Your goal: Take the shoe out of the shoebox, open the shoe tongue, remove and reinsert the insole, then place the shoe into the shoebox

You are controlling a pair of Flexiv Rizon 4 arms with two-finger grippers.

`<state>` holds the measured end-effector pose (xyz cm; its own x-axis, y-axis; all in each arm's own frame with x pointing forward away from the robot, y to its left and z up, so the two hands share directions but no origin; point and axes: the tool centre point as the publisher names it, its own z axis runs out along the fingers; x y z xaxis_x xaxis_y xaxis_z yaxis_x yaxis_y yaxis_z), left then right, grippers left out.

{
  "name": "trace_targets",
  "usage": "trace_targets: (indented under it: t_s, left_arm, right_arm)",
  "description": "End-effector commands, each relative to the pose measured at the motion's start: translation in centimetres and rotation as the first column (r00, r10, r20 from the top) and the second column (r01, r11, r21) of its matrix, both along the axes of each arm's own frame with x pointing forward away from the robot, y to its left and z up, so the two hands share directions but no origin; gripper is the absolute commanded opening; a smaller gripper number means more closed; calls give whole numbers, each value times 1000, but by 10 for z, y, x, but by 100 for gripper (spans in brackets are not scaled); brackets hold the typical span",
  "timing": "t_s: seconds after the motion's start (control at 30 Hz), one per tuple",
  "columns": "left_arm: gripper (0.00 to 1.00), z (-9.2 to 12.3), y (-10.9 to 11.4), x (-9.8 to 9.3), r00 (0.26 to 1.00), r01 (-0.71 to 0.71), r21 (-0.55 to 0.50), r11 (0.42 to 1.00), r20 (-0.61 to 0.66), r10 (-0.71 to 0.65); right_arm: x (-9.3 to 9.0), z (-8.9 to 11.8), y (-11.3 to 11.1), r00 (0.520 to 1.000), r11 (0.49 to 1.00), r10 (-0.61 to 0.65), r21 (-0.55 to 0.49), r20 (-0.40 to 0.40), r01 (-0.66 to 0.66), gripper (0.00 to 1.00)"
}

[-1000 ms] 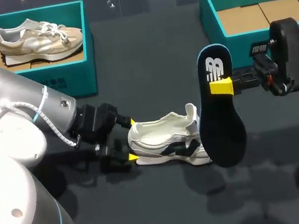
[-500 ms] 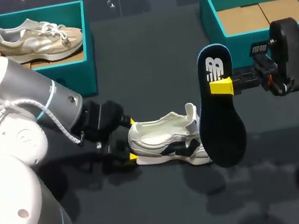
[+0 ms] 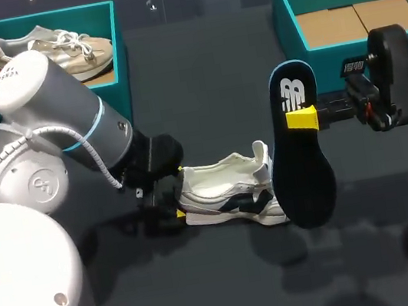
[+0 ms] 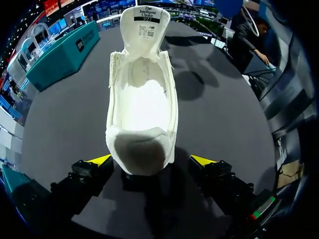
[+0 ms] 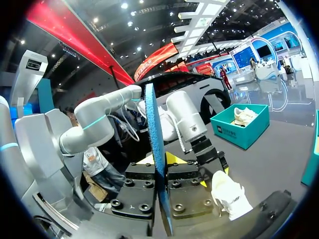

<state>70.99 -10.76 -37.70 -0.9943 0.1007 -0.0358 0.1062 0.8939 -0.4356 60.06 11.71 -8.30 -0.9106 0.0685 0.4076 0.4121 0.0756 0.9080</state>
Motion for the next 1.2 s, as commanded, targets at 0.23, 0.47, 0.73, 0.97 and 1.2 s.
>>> trace_targets:
  t_s: [0.23,0.47,0.73,0.97,1.2]
  left_arm:
    - [100,3,-4,4,999,-12,216,976,49,2]
    - [100,2,-2,8,997,-19,260,965,74,0]
    - [100,3,-4,11,997,-12,296,955,82,-13]
    - [100,16,-7,13,997,-7,311,950,76,-18]
    - [100,49,-18,15,995,15,290,957,87,-42]
  right_arm:
    - [1,-1,2,1000,1000,0,0,0,0,0]
    - [1,-1,2,1000,1000,0,0,0,0,0]
    - [1,-1,2,1000,1000,0,0,0,0,0]
    - [1,-1,2,1000,1000,0,0,0,0,0]
    - [1,-1,2,1000,1000,0,0,0,0,0]
